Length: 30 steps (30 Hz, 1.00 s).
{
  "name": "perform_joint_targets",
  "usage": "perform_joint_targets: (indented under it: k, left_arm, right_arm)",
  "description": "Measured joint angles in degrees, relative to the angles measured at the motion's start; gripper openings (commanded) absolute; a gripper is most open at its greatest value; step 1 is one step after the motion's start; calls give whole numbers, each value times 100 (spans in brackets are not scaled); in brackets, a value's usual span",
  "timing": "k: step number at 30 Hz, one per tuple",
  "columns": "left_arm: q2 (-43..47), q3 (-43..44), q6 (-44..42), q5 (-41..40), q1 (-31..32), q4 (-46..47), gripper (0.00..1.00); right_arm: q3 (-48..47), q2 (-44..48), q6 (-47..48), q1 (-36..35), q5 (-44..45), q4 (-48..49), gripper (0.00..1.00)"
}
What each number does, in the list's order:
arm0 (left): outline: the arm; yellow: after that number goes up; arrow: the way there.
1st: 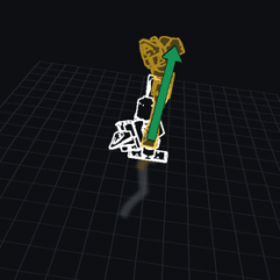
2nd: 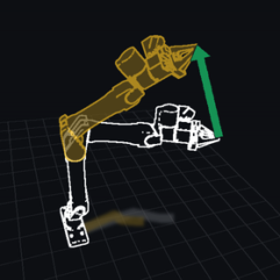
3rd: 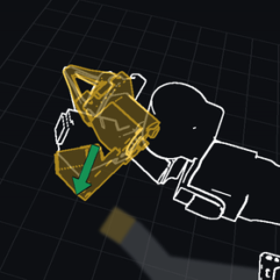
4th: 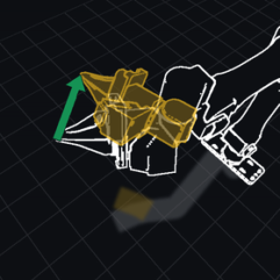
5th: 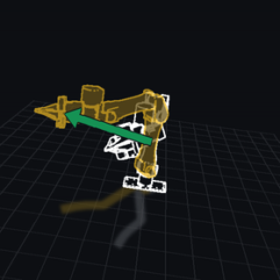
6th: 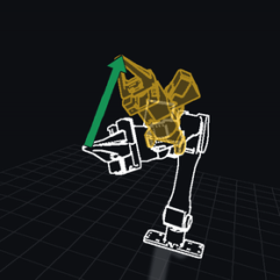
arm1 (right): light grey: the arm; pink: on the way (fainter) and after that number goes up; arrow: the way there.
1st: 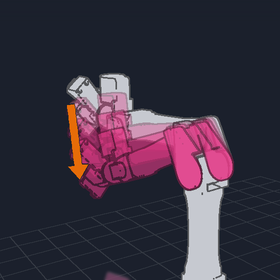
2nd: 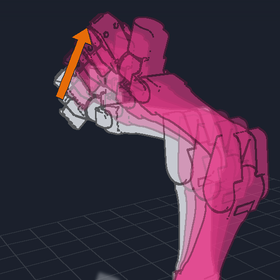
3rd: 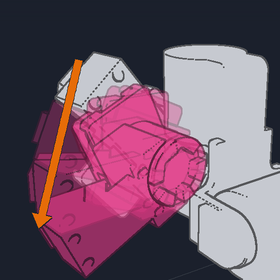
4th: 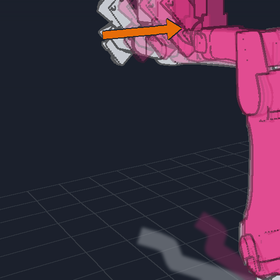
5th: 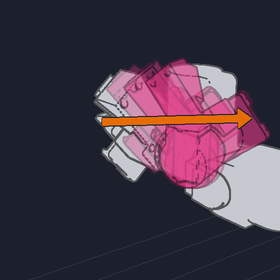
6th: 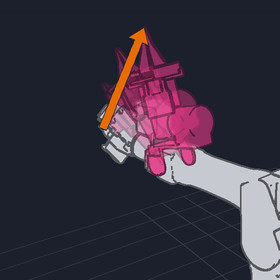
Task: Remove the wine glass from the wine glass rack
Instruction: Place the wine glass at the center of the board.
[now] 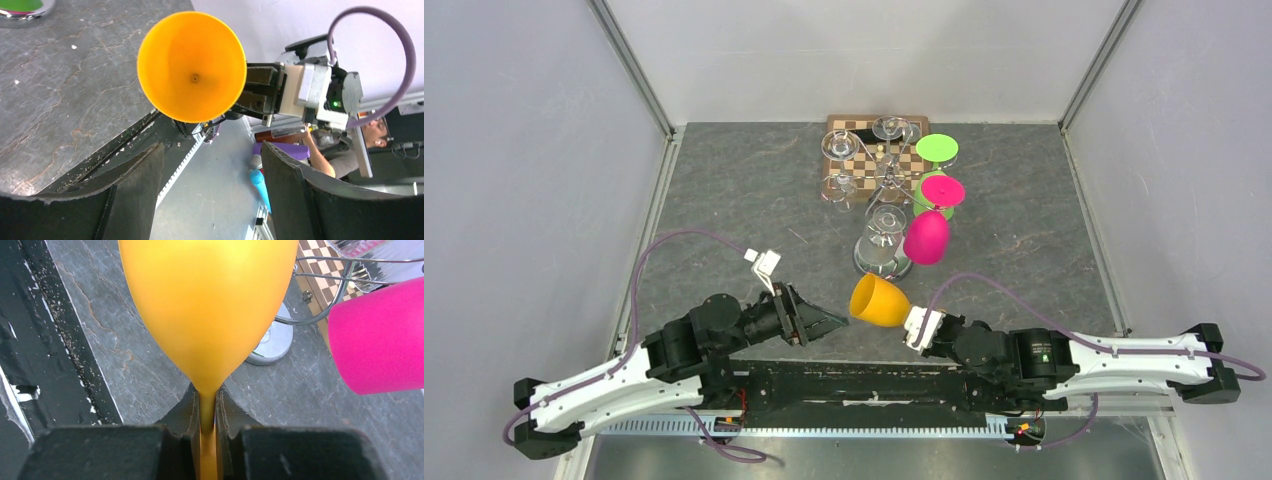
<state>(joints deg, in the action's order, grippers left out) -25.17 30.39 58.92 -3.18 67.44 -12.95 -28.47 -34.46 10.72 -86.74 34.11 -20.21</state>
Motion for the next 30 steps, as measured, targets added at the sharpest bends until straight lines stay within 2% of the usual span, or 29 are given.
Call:
perform_joint_targets:
  k: [8,20,24,30]
  left_arm:
    - [76,-273,608,-39,-407,-136,77]
    - [-280,-562,1119,614,-1078,-22,70]
    - [-297,-603,1193,758,-1172,-13,65]
    - [-304,-708,1222,933,-1255,-4,52]
  right_arm:
    - [44,9,603,0,-136,55,0]
    - [-31,-232,1294,0,-474,306,0]
    - [-144,-382,1399,0,-538,358,0]
    - [-232,-573,1499,0,-590,439,0]
